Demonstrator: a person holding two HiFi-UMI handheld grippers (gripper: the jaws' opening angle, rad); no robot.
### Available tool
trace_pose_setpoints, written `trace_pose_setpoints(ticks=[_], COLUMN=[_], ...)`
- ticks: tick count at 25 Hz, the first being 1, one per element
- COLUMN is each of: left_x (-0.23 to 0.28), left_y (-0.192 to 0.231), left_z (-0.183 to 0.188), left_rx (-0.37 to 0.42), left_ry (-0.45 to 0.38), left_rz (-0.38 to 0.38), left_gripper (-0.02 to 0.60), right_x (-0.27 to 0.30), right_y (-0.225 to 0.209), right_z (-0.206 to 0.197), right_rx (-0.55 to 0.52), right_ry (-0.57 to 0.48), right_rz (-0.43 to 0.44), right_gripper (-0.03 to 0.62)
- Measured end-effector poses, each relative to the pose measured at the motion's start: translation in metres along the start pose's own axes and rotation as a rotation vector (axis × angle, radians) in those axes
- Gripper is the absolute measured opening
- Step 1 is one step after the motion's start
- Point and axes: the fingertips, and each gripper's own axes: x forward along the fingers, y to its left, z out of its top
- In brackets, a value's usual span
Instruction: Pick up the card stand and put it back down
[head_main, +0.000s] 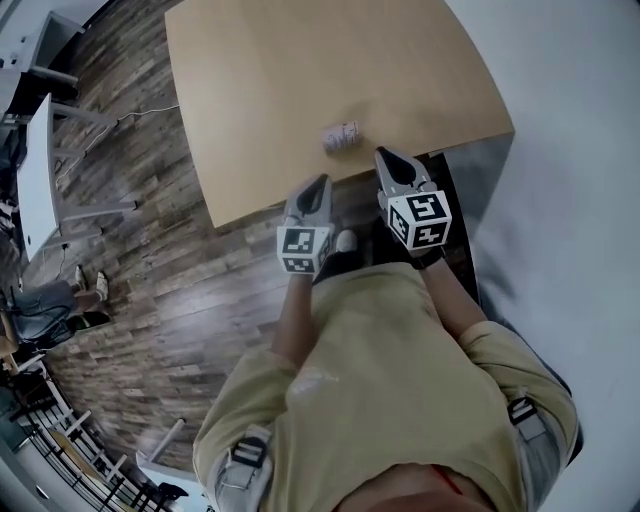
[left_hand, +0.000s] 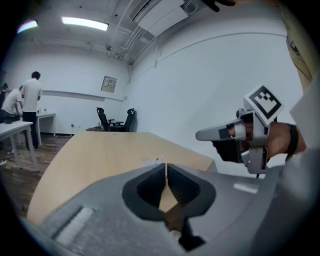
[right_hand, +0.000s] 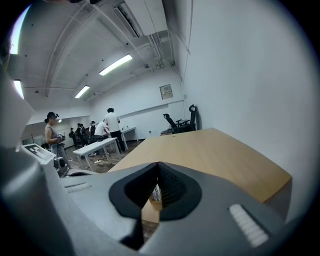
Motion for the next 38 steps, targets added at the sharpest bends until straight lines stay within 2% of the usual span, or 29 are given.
trace_pose_setpoints(ticks=[6,9,11,13,17,21,24,27,30,33,38], left_x=[0.023,0.041,0.051,0.062,0.094,0.121,0.136,0.146,0.156,0.165,0.162], left_y=[0.027,0.038,0.038,0.041,0.058,0.057,0.052,0.044,0.035,0.038,0.035], left_z=[-0.044,-0.048,-0.052,-0.063,-0.087,-0.089,-0.088,-0.108,-0.117,-0.115,-0.121], left_rx=[-0.032,-0.029,-0.006,0.036,0.117,0.163,0.203,0.251,0.287,0.321,0.350], left_ry=[0.082,0.073,0.068,0.107,0.167,0.184,0.175,0.196,0.200,0.198,0.228], left_rz=[0.001,-0.056,-0.119,-0.169,-0.205,-0.264,-0.320,-0.368,-0.398,-0.396,-0.435], left_gripper=[0.084,0.148,0.203,0.221,0.279,0.330,0.330,0.317,0.265,0.222,0.090], right_x=[0.020,0.026,0.025,0.026,0.040,0.046,0.051,0.049,0.043,0.044,0.039], right_y=[-0.003,-0.013,-0.018,-0.020,-0.034,-0.042,-0.043,-0.044,-0.052,-0.062,-0.078], right_z=[-0.030,-0.045,-0.058,-0.071,-0.097,-0.103,-0.106,-0.120,-0.124,-0.125,-0.135], right_rx=[-0.009,0.000,0.001,-0.006,0.007,0.021,0.030,0.035,0.029,0.050,0.101], right_ry=[0.069,0.109,0.136,0.154,0.172,0.184,0.185,0.166,0.154,0.158,0.171], right_rz=[0.048,0.058,0.062,0.073,0.072,0.071,0.068,0.050,0.027,-0.003,-0.065], right_gripper=[0.005,0.005,0.005,0.005,0.005,0.005,0.005,0.005,0.005,0.005,0.005])
